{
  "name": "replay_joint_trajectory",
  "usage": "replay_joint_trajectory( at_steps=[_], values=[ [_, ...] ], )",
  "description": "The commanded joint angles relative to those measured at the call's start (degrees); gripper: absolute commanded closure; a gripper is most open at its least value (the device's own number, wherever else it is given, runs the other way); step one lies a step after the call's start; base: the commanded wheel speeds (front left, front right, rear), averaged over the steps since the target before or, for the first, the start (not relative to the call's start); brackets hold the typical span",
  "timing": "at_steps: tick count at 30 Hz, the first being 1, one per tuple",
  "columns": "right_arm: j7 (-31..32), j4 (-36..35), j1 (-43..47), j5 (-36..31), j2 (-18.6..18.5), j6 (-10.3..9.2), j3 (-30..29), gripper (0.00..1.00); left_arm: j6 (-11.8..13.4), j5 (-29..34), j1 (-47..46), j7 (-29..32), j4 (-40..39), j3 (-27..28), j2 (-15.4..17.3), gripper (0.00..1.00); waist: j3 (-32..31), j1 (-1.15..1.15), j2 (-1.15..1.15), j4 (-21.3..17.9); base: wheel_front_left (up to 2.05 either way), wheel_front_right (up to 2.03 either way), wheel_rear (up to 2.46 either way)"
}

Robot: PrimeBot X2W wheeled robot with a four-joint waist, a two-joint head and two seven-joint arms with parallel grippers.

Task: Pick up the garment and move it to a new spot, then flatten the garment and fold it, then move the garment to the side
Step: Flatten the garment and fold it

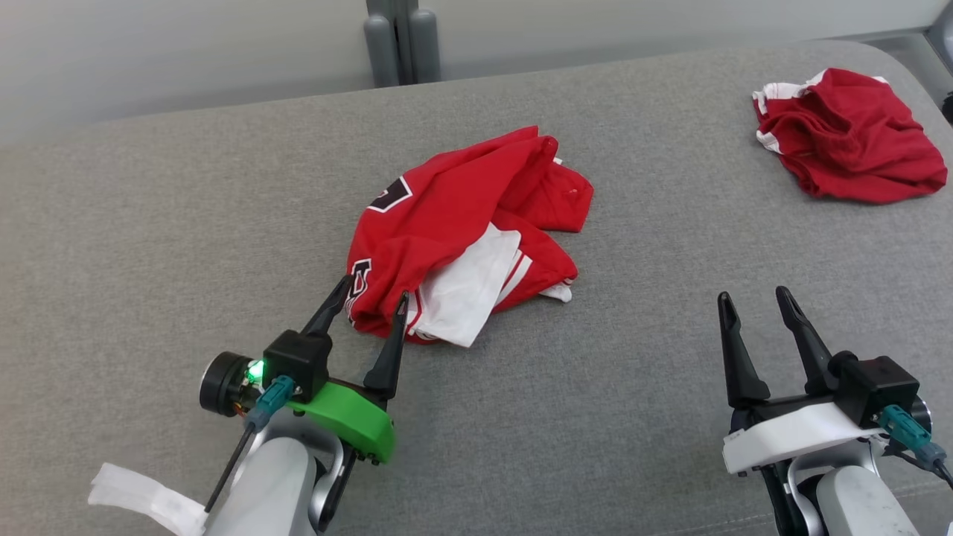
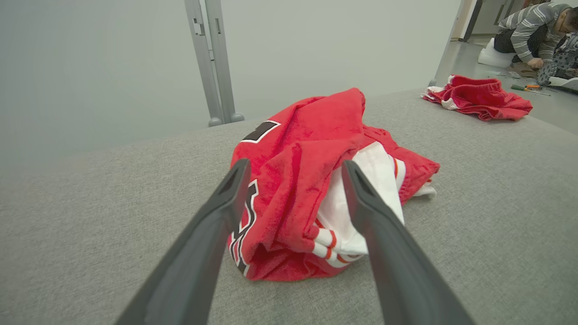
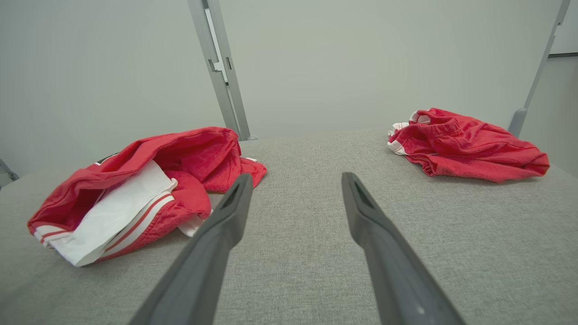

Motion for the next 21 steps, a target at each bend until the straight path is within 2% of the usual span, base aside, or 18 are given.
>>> replay_joint_trajectory(
  at_steps=[1,7,8,9,10,15,21],
  values=[
    [-0.2,-0.2,-0.7,0.3,-0.2,-0.11,-0.1,0.00,-0.1,-0.2,-1.1,0.0,1.1,-0.5,0.1,0.00,2.7,0.00,0.00,-2.6,0.00,0.00,0.00],
    [-0.2,-0.3,-1.9,0.4,0.2,-0.11,0.2,0.00,-0.1,-0.9,-2.7,0.0,7.1,-1.9,0.2,0.00,4.7,0.00,0.00,-4.3,0.00,0.00,0.00],
    [-0.2,-0.3,-2.1,0.4,0.2,-0.11,0.2,0.00,-0.1,-1.3,-3.1,0.0,8.3,-2.3,0.1,0.34,4.9,0.00,0.00,-4.5,0.00,0.00,0.00],
    [-0.2,-0.3,-2.3,0.4,0.3,-0.11,0.2,0.00,-0.1,-1.5,-3.7,0.0,9.0,-2.3,0.2,0.60,5.1,0.00,0.00,-4.7,0.00,0.00,0.00],
    [-0.2,-0.3,-2.5,0.4,0.3,-0.10,0.2,0.00,-0.1,-1.7,-4.5,0.0,9.7,-2.3,0.2,1.00,5.3,0.00,0.00,-4.9,0.00,0.00,0.00],
    [-0.2,0.0,-3.0,0.2,0.4,-0.11,0.0,0.00,-0.1,-2.2,-7.1,0.0,12.2,-0.8,0.7,1.00,5.3,0.00,0.00,-5.4,0.00,0.00,0.00],
    [-0.2,0.2,-1.8,-0.2,0.8,-0.10,-0.8,0.00,-0.1,-1.4,-9.5,0.0,9.5,3.6,3.1,1.00,3.8,0.00,0.00,-4.7,0.00,0.00,0.00]
  ],
)
